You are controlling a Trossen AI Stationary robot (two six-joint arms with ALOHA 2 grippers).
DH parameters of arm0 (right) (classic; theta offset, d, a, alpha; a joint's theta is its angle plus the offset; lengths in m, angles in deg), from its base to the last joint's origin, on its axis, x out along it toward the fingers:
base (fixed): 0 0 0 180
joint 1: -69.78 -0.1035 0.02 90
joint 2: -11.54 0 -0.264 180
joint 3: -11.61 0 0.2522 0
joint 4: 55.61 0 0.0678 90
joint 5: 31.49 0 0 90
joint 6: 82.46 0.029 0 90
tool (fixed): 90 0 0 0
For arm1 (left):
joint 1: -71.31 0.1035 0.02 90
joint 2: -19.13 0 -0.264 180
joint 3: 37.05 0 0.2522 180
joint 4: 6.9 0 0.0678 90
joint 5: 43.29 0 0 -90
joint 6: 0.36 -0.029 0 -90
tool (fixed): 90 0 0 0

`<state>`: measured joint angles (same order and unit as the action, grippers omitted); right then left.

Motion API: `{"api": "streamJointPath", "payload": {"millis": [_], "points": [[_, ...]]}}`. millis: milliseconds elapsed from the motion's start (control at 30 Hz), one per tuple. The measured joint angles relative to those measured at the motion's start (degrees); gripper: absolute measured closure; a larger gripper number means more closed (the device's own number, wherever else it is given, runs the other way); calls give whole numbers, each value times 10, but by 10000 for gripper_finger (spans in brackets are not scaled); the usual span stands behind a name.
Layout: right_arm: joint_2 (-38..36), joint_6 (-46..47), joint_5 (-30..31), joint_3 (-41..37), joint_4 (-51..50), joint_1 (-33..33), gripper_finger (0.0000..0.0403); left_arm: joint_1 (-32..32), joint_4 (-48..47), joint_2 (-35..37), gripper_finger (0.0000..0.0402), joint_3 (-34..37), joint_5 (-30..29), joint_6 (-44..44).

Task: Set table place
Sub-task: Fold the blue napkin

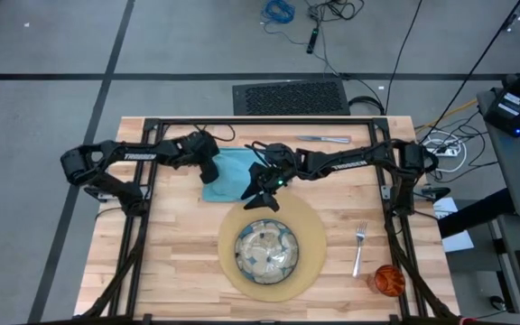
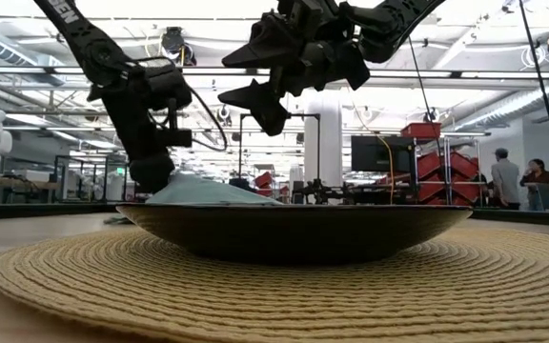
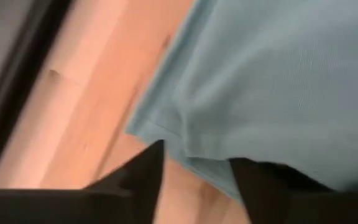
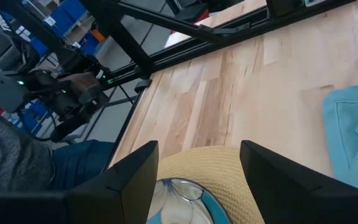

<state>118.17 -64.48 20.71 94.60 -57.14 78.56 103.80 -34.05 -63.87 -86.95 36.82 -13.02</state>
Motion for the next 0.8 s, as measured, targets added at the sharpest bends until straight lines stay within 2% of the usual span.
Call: {"api": "streamJointPath", "payload": {"millis": [133,167,367,667,800], "points": [[0,0,1,0,0,-3,183,3,17,-31,372,0,-6,-18],[0,-1,2,0,0,-4,183,5,32,-32,386,0,-6,-21],[0,-1,2,0,-1,-7,183,15,86,-32,400,-11,-9,-39],[0,-4,5,0,-2,-5,183,81,74,-31,401,-18,-11,-70],[0,-7,21,0,-2,-4,183,108,65,-31,401,-18,8,-73]]}}
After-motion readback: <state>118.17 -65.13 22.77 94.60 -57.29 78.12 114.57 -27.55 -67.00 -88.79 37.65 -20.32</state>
